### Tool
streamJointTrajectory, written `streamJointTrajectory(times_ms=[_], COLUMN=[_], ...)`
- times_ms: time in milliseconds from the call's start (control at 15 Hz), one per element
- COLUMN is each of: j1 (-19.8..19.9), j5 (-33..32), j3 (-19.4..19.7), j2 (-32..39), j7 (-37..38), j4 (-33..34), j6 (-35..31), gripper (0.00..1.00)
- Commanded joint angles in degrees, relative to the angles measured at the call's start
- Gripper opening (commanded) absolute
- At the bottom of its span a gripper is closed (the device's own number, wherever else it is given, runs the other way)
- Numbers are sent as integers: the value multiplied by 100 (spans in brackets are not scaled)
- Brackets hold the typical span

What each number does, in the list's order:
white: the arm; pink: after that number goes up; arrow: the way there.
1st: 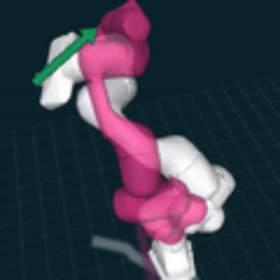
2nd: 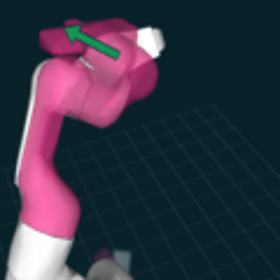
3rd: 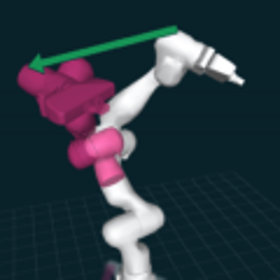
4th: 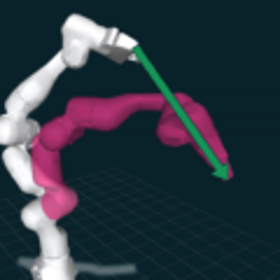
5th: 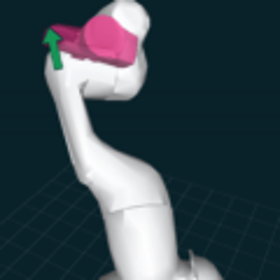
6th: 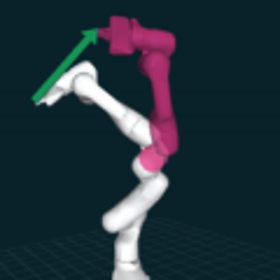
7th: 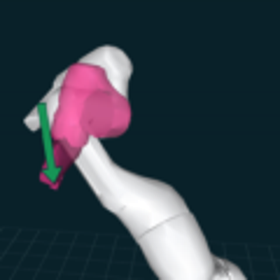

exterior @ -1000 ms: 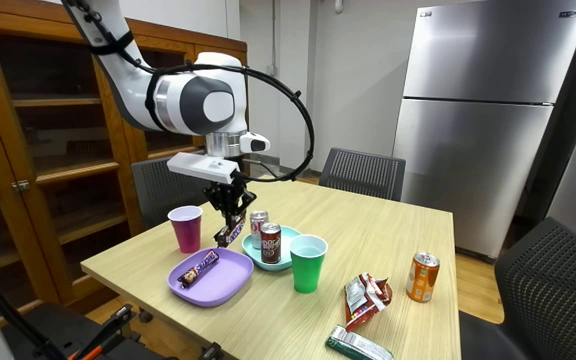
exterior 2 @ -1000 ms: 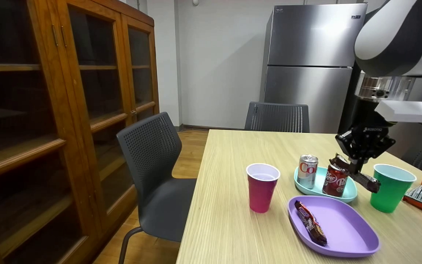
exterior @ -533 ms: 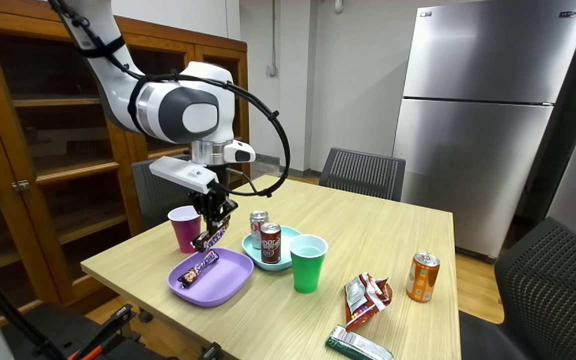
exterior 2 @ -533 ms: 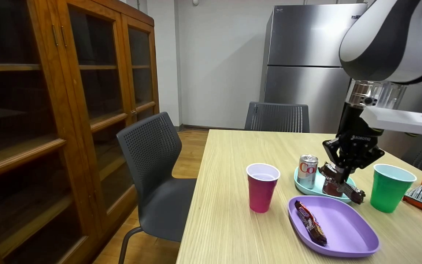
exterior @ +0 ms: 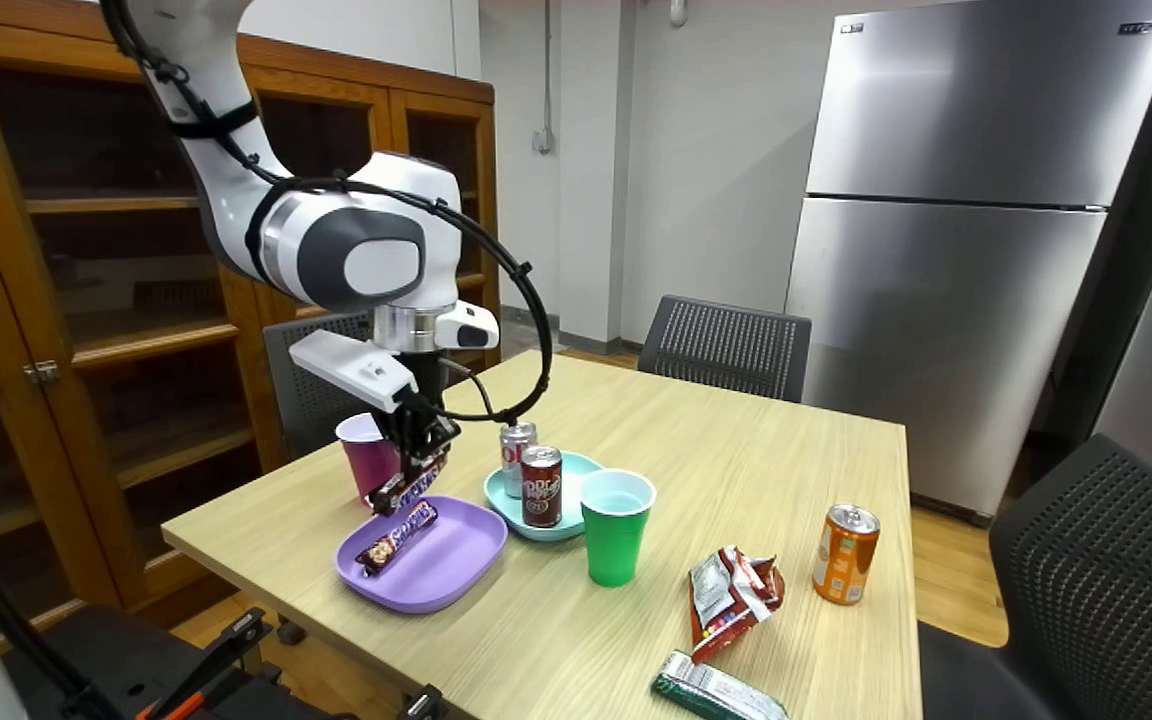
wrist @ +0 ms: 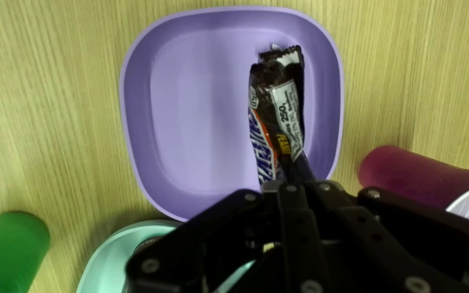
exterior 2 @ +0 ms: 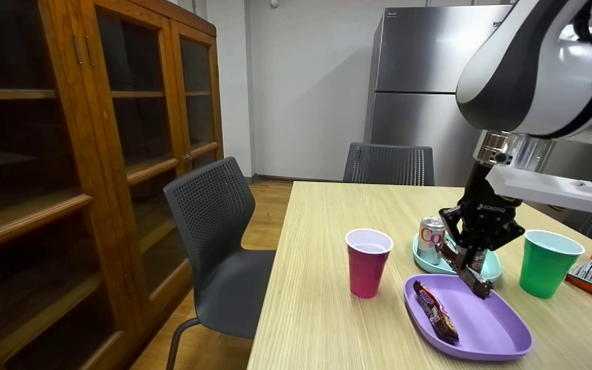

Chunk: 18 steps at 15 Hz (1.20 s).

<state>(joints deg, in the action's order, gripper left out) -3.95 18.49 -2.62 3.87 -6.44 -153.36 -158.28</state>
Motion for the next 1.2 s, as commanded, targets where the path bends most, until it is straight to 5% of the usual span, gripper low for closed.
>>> streamJointTrajectory(times_ms=[0,933,1000,1133], j1=[76,383,407,465], j5=[119,33,16,12], j3=[-147,-561,-566,-593], j2=[334,1106,1125,1135], j7=[-97,122,128,91], j4=[140,273,276,258], j6=[-240,-884,-898,-965], gripper=[0,0,25,34])
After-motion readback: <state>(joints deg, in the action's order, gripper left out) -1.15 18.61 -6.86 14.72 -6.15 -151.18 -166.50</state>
